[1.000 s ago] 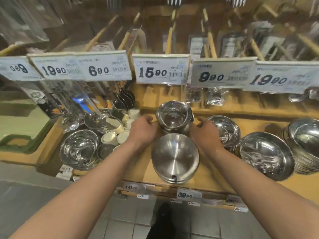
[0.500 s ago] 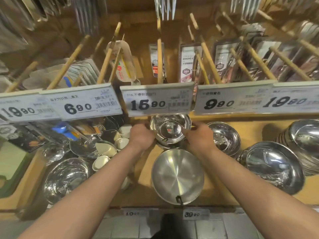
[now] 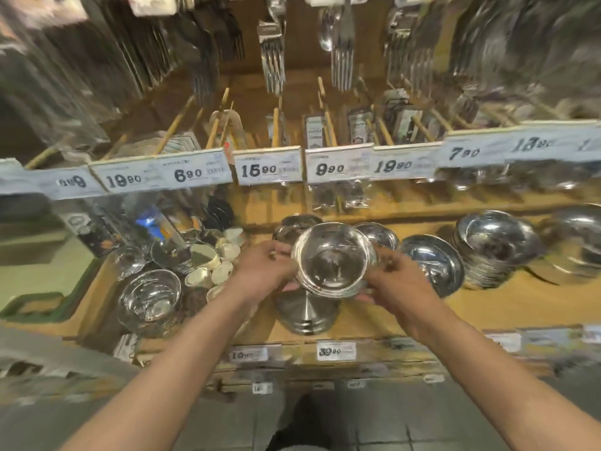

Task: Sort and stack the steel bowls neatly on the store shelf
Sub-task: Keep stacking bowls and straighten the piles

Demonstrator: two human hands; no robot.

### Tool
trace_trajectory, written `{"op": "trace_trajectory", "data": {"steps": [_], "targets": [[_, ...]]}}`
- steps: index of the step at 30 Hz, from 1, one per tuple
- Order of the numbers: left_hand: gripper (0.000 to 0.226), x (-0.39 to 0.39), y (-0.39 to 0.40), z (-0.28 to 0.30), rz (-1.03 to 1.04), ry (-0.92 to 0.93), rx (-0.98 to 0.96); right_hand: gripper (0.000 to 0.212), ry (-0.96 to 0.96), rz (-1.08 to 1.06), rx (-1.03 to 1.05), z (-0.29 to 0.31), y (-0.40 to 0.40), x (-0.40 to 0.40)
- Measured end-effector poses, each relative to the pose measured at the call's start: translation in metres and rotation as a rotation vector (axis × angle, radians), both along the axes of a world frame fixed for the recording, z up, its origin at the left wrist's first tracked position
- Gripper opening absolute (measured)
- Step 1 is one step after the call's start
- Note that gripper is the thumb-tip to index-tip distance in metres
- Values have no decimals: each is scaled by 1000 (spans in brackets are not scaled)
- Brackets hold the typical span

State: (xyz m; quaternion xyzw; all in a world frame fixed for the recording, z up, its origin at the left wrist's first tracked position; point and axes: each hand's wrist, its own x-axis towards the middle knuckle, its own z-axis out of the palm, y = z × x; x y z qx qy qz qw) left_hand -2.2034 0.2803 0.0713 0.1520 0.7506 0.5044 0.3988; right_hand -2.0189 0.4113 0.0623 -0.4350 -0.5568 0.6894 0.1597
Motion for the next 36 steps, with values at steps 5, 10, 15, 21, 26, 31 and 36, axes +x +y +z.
{"op": "trace_trajectory", "data": {"steps": [5,10,15,21,26,31,36], "targets": [[11,4,12,9,-61,-62,40,30,84,-191,28,27,1,62],[16,-11,66,-8,-161,45,26,35,51,-359,65,37,11,113],[24,-24,139,-43,-373,116,-72,36,20,-541,69,34,4,136],[42,-20,202,-92,-620,553,-327,34,33,-678,62,23,-13,143],[36,-20,218,-127,-618,598,-414,35,33,-765,56,16,-20,139],[28,-25,226,-134,-605,598,-418,35,34,-787,49,12,-24,142],[35,-25,235,-127,-577,357,-419,33,34,-830,30,9,-29,143]]}}
